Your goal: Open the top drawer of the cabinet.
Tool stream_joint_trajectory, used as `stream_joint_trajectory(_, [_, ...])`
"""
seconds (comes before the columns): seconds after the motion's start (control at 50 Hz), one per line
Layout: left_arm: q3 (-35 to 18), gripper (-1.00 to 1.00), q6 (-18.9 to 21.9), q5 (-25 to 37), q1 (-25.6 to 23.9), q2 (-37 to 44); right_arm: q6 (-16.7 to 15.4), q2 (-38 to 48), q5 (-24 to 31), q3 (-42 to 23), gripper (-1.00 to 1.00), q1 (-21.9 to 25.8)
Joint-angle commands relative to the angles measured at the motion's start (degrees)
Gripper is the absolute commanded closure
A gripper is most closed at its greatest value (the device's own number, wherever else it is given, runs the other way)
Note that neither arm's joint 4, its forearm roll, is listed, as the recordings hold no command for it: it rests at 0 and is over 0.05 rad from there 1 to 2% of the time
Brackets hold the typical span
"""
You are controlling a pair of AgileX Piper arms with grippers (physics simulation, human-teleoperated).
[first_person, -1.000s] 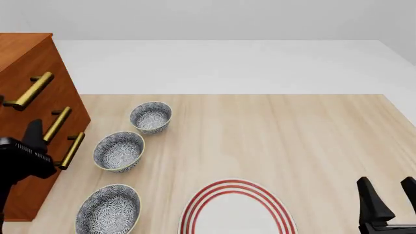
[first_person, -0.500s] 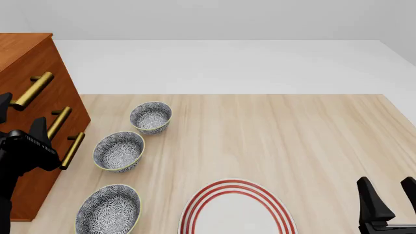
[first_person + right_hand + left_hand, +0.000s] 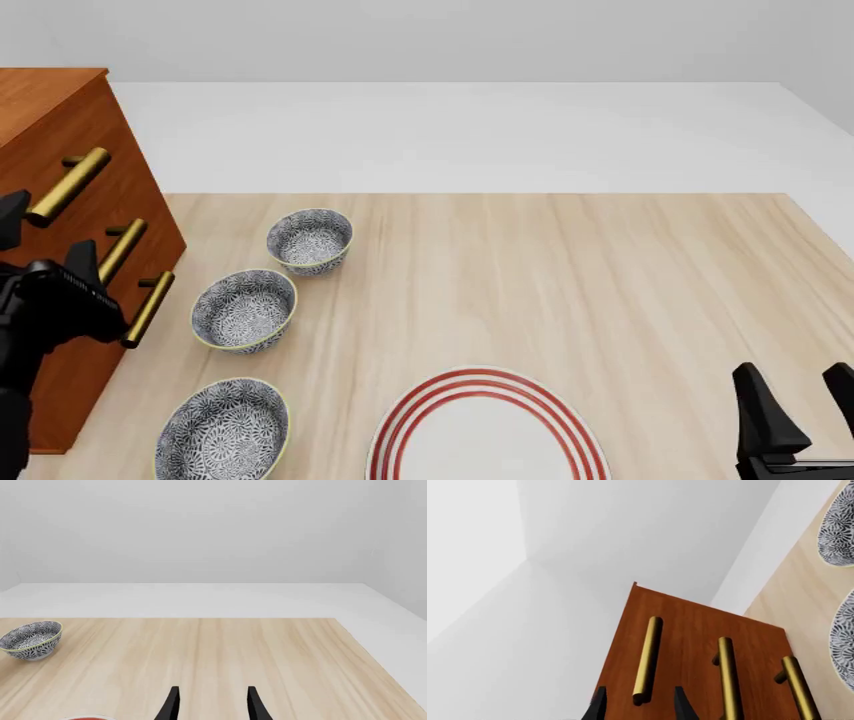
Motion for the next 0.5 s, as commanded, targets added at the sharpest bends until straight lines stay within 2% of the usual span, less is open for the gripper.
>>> stream_joint_trajectory(0.02, [-0.6, -1.0, 0.3, -0.3, 0.4, 1.3, 0.0, 0.0, 0.0, 0.0, -1.0, 0.0])
stream_joint_trajectory(0.5, [-1.4, -1.0, 0.6, -0.9, 0.9, 3.2, 0.0, 0.0, 0.0, 0.0, -1.0, 0.0])
